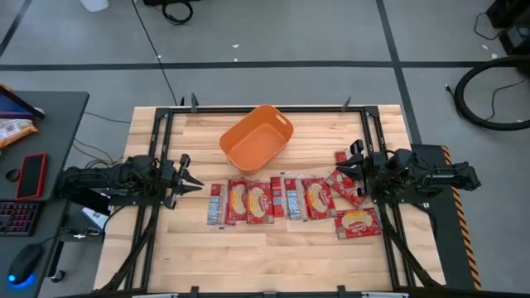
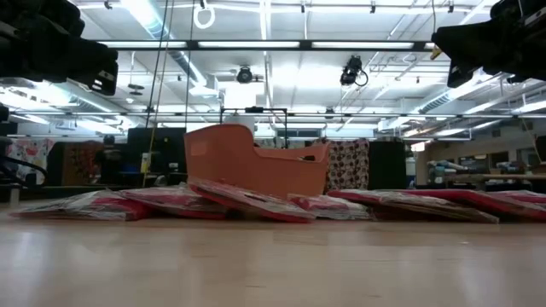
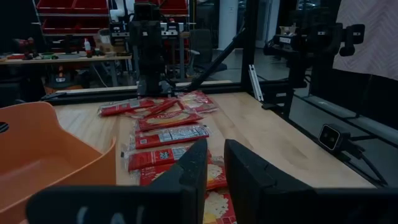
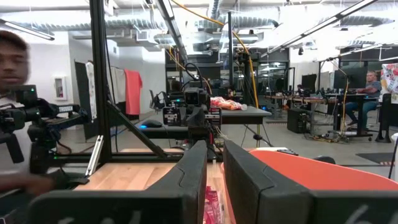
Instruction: Sort popcorn bags into baskets
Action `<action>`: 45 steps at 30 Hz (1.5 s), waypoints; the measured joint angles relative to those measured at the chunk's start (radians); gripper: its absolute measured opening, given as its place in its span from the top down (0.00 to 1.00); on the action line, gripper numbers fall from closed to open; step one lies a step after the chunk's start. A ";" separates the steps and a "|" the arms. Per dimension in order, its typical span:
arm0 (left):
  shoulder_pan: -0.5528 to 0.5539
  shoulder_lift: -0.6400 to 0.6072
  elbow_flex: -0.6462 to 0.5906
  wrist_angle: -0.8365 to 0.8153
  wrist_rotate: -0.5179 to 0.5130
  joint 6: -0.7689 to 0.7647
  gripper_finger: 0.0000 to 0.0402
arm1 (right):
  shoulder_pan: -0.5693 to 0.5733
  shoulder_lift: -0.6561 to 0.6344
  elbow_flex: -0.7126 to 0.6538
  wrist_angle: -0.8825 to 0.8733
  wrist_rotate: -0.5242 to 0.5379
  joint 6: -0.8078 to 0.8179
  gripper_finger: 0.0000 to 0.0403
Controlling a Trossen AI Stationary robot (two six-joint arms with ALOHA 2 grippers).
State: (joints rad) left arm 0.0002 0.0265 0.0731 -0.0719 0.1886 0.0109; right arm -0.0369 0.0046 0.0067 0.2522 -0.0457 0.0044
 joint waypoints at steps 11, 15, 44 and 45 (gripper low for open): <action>0.000 0.000 0.000 0.000 0.000 0.000 0.85 | 0.000 0.000 0.000 0.000 0.000 0.000 0.85; 0.000 0.000 0.000 0.000 0.000 0.000 0.85 | 0.000 0.000 0.000 0.000 0.000 0.000 0.85; 0.000 0.000 0.000 0.263 -0.175 -0.129 0.85 | 0.000 0.042 0.000 0.234 0.108 0.133 0.85; 0.000 0.000 0.000 0.269 -0.176 -0.122 0.85 | 0.000 0.060 0.000 0.234 0.108 0.148 0.85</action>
State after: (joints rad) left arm 0.0006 0.0267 0.0731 0.1975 0.0127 -0.1113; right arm -0.0368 0.0648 0.0067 0.4866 0.0620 0.1524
